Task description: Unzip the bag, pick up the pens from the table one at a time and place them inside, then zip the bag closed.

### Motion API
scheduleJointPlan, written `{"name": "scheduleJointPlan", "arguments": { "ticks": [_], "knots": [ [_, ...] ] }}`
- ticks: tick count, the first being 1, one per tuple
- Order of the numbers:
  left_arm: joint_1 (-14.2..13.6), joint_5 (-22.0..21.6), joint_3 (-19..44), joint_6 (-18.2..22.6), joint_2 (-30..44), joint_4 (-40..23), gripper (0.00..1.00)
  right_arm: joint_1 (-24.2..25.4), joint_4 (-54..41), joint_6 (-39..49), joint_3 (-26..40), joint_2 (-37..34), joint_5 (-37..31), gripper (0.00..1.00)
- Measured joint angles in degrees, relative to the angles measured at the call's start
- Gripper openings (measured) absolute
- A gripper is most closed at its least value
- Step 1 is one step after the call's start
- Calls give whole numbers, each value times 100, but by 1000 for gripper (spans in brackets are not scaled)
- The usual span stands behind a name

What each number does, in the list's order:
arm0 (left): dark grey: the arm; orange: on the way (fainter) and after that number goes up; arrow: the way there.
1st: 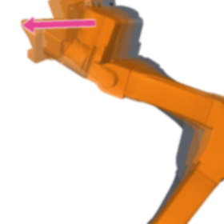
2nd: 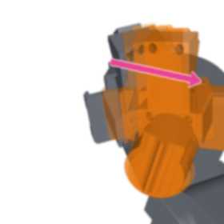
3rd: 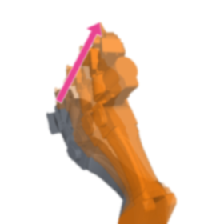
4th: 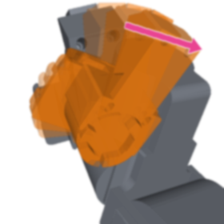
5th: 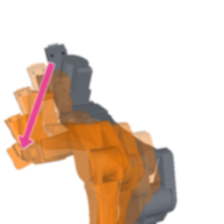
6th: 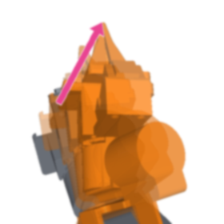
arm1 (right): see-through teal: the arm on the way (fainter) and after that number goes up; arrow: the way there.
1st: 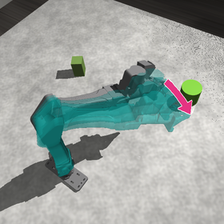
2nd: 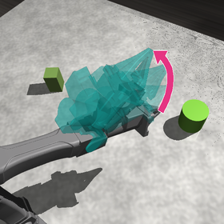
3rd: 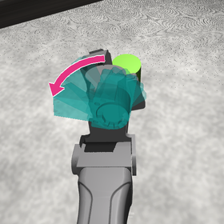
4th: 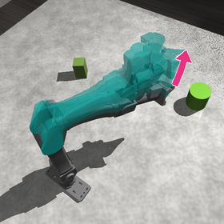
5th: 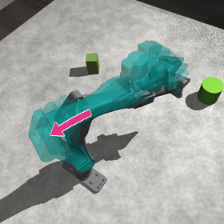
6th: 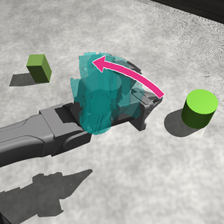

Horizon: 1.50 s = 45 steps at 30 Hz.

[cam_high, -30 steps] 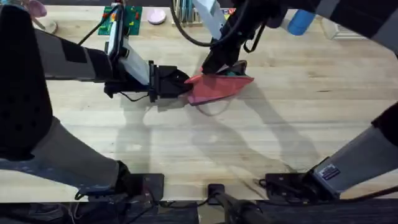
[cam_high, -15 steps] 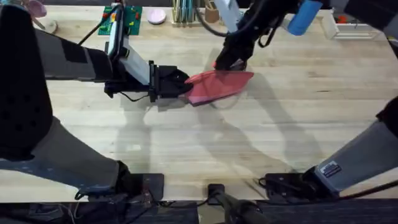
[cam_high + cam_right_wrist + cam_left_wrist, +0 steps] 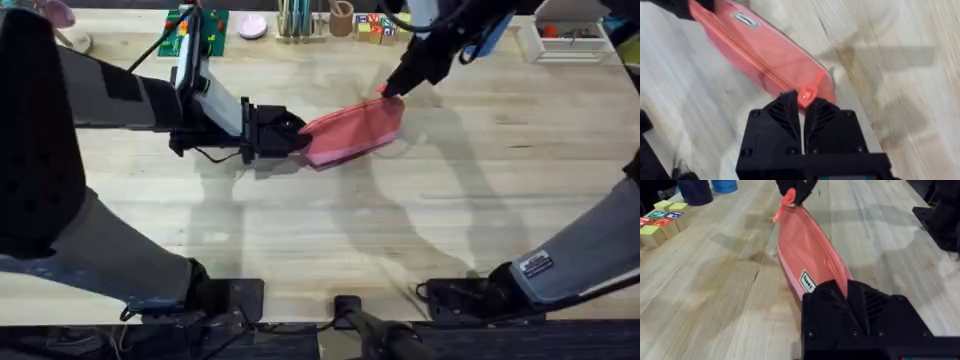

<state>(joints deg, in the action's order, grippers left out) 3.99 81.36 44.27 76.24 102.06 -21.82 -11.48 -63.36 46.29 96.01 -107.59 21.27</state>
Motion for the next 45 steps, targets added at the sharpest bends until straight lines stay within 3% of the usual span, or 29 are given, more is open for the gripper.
{"name": "scheduleJointPlan", "arguments": {
  "ticks": [19,31,38,39,42,45],
  "knots": [
    [-13,-77,-2,1,0,-2,42,837,-94,132,-22,-575,265,34],
    [-21,-122,-2,1,0,-4,42,1376,-120,60,-22,-1221,1274,33],
    [-20,-151,-2,1,0,-4,42,1385,-46,47,-22,-1264,1389,34],
    [-20,-151,-2,2,0,-4,42,1385,-45,28,-22,-1259,1394,81],
    [15,-211,-9,3,0,-46,42,1425,170,49,43,-1249,1022,511],
    [66,-241,-9,3,0,-46,42,1455,33,47,239,-1249,782,795]
  ]
}}
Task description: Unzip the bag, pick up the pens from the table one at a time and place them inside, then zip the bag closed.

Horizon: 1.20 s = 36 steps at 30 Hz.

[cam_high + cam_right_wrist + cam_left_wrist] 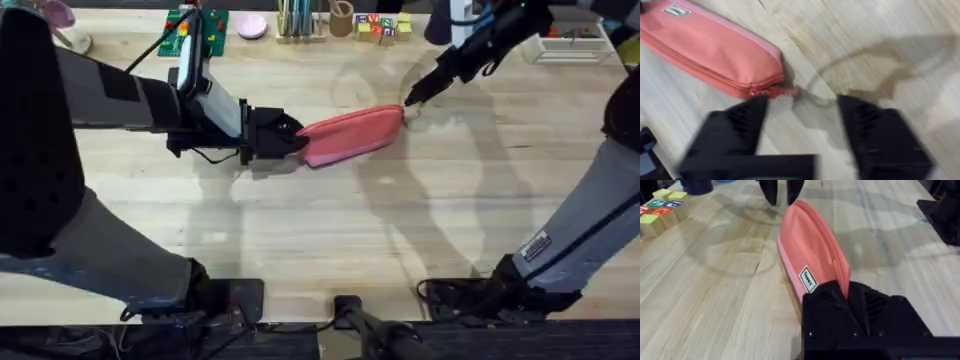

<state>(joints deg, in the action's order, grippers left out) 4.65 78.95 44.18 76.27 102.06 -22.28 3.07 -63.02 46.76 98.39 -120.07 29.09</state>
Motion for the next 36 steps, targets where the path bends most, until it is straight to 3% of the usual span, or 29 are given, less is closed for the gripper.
{"name": "scheduleJointPlan", "arguments": {
  "ticks": [1,3,13,24,25,30,36],
  "knots": [
    [2,-15,0,0,-1,0,42,-9,-58,8,85,1,-54,940],
    [2,-19,0,0,0,-2,42,-57,-164,20,229,39,-136,990],
    [2,-35,0,0,0,-2,42,-410,-1186,135,919,770,-465,995],
    [2,-35,0,2,0,0,69,-872,-1464,502,961,1571,-685,995],
    [2,-20,0,19,0,0,176,-874,-1464,520,961,1626,-687,994],
    [13,146,0,-18,0,-9,951,-874,-1469,570,979,1757,-705,995],
    [11,212,0,-15,0,1,993,-874,-1469,586,979,1757,-724,995]
  ]
}}
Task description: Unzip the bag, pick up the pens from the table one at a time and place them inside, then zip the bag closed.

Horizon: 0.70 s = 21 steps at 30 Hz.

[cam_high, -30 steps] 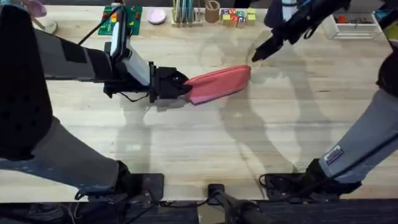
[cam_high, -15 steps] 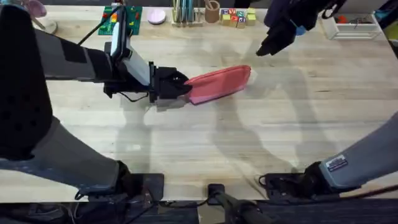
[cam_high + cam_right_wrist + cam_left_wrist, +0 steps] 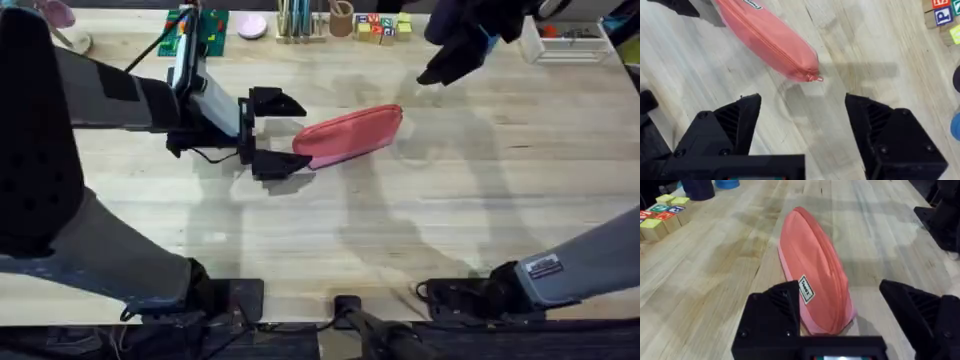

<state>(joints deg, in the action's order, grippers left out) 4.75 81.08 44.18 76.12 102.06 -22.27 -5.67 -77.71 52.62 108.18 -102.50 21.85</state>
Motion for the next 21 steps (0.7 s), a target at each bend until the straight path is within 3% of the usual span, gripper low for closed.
{"name": "scheduleJointPlan", "arguments": {
  "ticks": [4,8,12,17,21],
  "knots": [
    [1,24,0,1,0,-42,995,0,-21,13,0,0,0,995],
    [2,-21,64,-2,-36,-488,995,0,-100,15,0,0,-2,995],
    [7,-485,364,-177,-412,-1123,995,0,-162,15,0,18,-114,995],
    [7,-1352,1051,-902,-1346,-1577,995,0,-229,17,0,304,-226,995],
    [7,-2256,1488,-1965,-2117,-1832,995,0,-394,15,0,696,-344,995]
  ]
}}
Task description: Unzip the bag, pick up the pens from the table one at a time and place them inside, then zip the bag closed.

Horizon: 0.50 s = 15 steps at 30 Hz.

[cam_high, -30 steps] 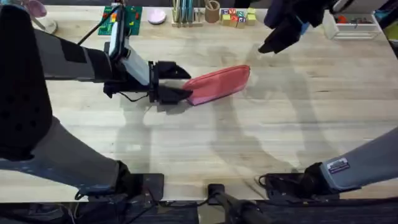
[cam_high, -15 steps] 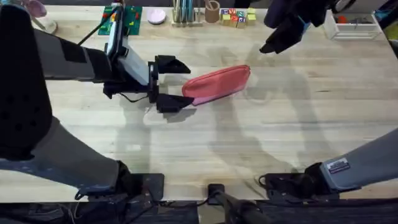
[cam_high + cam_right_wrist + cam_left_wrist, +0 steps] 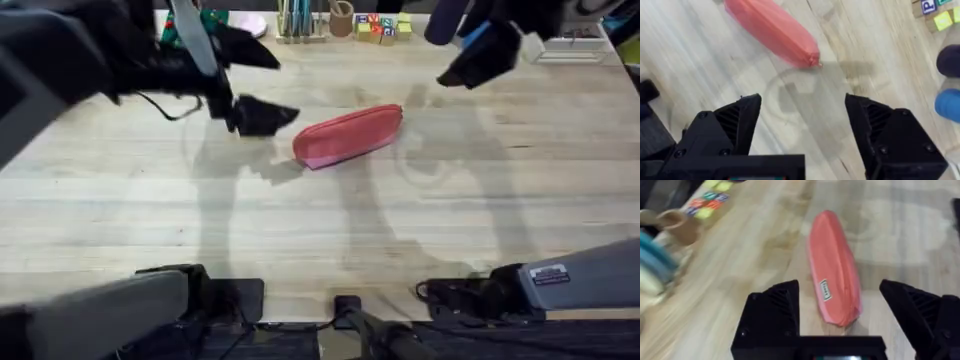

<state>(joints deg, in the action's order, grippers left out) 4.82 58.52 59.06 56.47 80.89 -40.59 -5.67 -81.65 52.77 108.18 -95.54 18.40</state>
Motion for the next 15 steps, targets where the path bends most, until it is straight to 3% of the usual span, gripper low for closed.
{"name": "scheduleJointPlan", "arguments": {
  "ticks": [5,8,11,15],
  "knots": [
    [0,-1310,431,-1675,-778,-534,995,0,-452,-195,9,320,-349,995],
    [0,-1961,590,-2330,-1178,-983,995,0,-733,-434,9,414,-561,995],
    [0,-2422,720,-2749,-1502,-1503,995,0,-932,-764,9,470,-683,995],
    [0,-2717,857,-3017,-1851,-2000,995,0,-1057,-1233,9,489,-731,995]
  ]
}}
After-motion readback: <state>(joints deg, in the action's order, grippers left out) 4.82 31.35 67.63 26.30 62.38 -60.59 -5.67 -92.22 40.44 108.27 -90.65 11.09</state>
